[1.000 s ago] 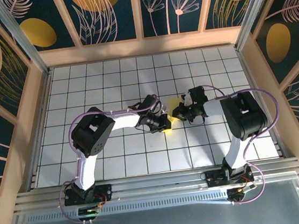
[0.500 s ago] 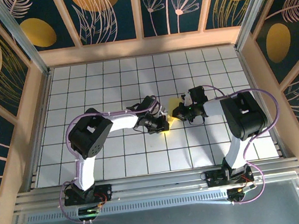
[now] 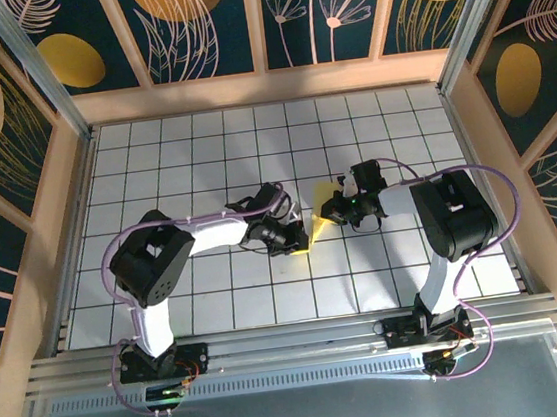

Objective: Fold a paper plane with a square sheet of paper (fold left side to right side)
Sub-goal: Fold the wing for the fifth time at the center of the table.

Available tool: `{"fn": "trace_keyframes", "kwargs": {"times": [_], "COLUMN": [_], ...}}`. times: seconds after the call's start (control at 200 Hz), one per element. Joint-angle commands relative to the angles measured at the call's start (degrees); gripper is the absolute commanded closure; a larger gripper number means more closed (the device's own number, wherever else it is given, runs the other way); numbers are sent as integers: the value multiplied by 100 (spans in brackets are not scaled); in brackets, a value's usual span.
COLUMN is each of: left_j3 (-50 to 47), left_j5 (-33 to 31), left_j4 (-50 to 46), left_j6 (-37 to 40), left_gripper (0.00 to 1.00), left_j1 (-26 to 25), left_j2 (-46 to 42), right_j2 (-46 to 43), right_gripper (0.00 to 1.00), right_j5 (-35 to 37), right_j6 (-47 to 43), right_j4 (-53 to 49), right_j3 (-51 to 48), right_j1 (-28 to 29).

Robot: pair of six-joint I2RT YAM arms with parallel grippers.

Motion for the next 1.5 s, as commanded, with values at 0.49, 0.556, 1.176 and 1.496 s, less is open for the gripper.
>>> {"fn": "trace_keyframes", "kwargs": {"times": [0.49, 0.556, 1.176, 1.496], "left_j3": [1053, 1080, 1168, 1291], "left_j5": [500, 520, -889, -1308], "left_j4": [353, 371, -857, -1230], "left_j6": [-61, -62, 212, 254], "left_gripper": [100, 100, 100, 100], "left_j1": [185, 176, -47, -139], "left_j2": [892, 993, 1173, 1164], "right_j2": [432, 436, 18, -277], "right_gripper": [100, 100, 100, 100], "right_j5": [801, 801, 689, 769], "right_j6": [-126, -122, 27, 90], "right_j4": [-850, -852, -993, -1091], "right_j3": [-130, -122, 253, 395], "right_j1": [127, 132, 150, 145]}}
